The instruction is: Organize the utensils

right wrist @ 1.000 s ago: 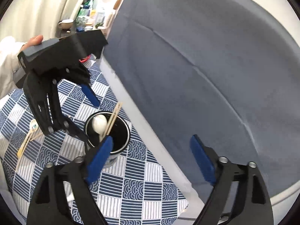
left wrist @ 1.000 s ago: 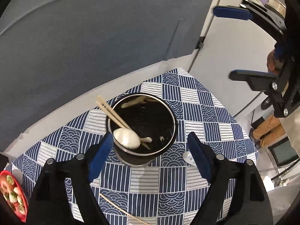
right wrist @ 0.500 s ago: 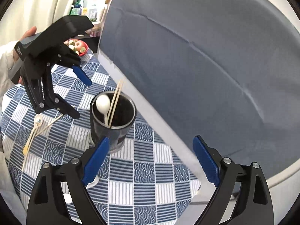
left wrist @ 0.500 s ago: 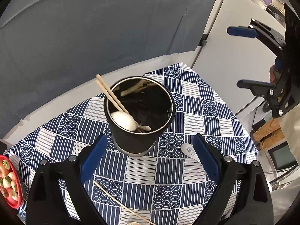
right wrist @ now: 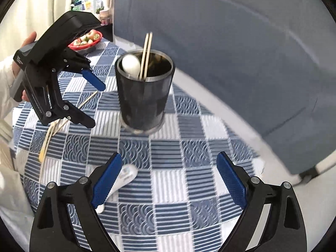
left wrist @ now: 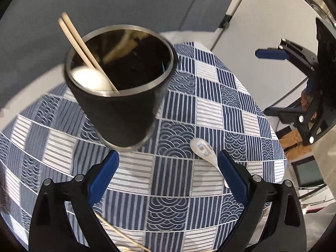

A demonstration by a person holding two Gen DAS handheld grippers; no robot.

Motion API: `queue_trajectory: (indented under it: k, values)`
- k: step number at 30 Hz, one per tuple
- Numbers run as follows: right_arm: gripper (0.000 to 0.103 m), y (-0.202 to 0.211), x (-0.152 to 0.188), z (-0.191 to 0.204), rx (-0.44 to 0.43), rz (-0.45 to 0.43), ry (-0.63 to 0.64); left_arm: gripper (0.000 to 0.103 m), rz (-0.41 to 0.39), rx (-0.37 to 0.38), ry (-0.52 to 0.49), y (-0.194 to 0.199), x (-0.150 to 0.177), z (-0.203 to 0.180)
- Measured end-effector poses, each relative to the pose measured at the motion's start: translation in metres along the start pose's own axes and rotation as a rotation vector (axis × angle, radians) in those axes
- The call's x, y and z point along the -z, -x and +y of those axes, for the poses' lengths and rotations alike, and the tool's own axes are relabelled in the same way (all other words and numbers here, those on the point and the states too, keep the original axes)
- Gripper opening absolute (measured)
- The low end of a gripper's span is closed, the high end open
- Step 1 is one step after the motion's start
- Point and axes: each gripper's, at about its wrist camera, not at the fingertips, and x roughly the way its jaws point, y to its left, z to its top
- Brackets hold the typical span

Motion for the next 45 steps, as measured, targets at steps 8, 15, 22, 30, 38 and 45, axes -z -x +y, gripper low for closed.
queue_trajectory:
  k: [8, 15, 22, 30, 38, 45]
  values:
    - [0.087, -0.015, 0.042, 0.019, -0.023, 0.05, -0.044, 0.093, 0.07, 0.067, 0.029, -0.033, 0.011, -0.006]
    - [0.087, -0.034, 0.084, 0.044, -0.023, 0.081, -0.104, 0.093, 0.144, 0.137, 0.058, -0.069, 0.021, -0.013]
    - [0.087, -0.042, 0.113, 0.067, 0.018, 0.022, -0.219, 0.093, 0.175, 0.234, 0.133, -0.099, 0.025, -0.013]
    - [0.078, -0.056, 0.133, 0.113, 0.051, 0.017, -0.229, 0.093, 0.166, 0.325, 0.205, -0.109, 0.014, -0.015]
    - [0.058, -0.064, 0.137, 0.119, 0.03, 0.026, -0.249, 0.07, 0.212, 0.301, 0.195, -0.122, 0.006, -0.037]
    - [0.029, -0.065, 0.132, 0.117, -0.045, 0.042, -0.28, 0.036, 0.259, 0.269, 0.242, -0.129, 0.005, -0.041]
